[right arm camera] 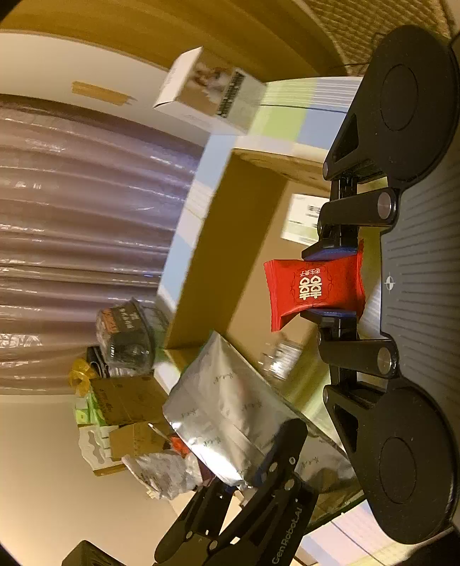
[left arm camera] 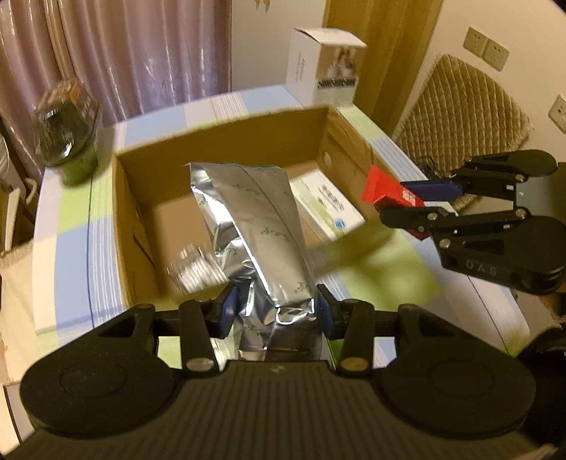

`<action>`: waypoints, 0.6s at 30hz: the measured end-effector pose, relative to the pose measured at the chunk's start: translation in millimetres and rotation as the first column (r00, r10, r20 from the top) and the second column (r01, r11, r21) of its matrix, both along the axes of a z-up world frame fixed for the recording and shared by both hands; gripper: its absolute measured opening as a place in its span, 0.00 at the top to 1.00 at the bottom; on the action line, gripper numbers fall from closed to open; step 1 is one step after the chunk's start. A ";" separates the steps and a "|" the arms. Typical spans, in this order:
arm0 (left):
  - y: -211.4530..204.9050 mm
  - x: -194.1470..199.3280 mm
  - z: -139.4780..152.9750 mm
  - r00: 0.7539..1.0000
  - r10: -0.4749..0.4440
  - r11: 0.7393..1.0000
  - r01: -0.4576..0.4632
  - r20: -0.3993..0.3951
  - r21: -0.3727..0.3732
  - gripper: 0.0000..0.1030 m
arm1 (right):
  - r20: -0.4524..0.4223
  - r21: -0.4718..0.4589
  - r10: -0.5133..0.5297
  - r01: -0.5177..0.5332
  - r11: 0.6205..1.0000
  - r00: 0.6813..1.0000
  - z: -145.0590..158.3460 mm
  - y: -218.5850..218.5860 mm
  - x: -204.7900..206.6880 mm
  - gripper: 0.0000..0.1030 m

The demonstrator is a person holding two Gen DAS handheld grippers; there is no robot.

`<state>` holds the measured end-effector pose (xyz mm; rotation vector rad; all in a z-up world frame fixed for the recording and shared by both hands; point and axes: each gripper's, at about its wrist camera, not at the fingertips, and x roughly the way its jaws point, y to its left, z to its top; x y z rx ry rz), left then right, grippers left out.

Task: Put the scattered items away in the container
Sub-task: 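Carry the pouch and candy over the box and open both tools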

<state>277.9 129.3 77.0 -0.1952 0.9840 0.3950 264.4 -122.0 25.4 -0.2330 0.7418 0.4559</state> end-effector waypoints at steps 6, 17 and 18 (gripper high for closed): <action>29.5 26.3 7.1 1.000 0.013 1.000 -0.013 0.009 0.024 0.61 | 0.004 -0.009 0.004 -0.004 1.000 1.000 0.8 2.0 34.3 0.71; 72.2 51.1 -12.8 0.997 0.072 0.997 -0.072 0.028 -0.022 0.61 | -0.034 -0.005 -0.014 0.013 1.000 0.999 -22.4 3.2 69.4 0.71; 75.3 52.4 -14.3 0.996 0.078 0.997 -0.077 0.031 -0.027 0.61 | -0.035 -0.006 -0.014 0.014 1.000 0.999 -24.0 2.9 71.1 0.71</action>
